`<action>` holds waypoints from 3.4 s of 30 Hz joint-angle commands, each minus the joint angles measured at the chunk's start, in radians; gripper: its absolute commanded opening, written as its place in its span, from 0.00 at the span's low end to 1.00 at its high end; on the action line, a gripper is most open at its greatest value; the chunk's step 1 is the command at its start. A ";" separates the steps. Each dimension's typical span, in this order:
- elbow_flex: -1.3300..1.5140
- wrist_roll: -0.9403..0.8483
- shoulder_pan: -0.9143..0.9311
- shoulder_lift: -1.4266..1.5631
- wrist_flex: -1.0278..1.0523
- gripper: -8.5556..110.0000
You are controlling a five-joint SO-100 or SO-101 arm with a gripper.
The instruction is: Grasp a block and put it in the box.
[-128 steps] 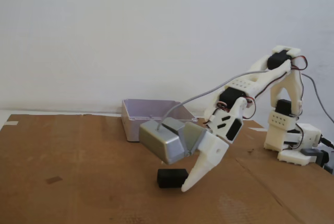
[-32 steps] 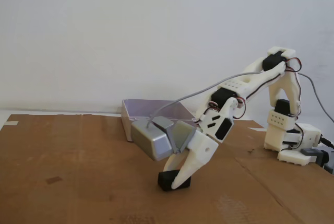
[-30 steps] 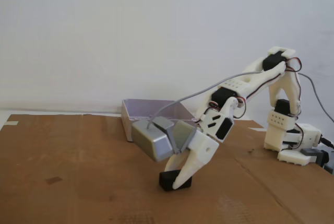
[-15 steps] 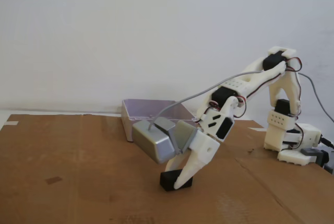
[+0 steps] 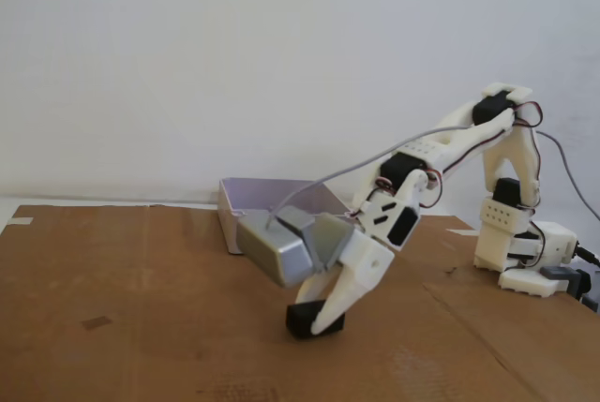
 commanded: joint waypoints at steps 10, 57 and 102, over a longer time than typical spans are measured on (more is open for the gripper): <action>-0.012 -0.011 0.114 0.382 0.002 0.07; 0.196 -0.009 0.868 0.522 -0.014 0.07; 0.201 -0.106 0.861 0.307 -0.091 0.07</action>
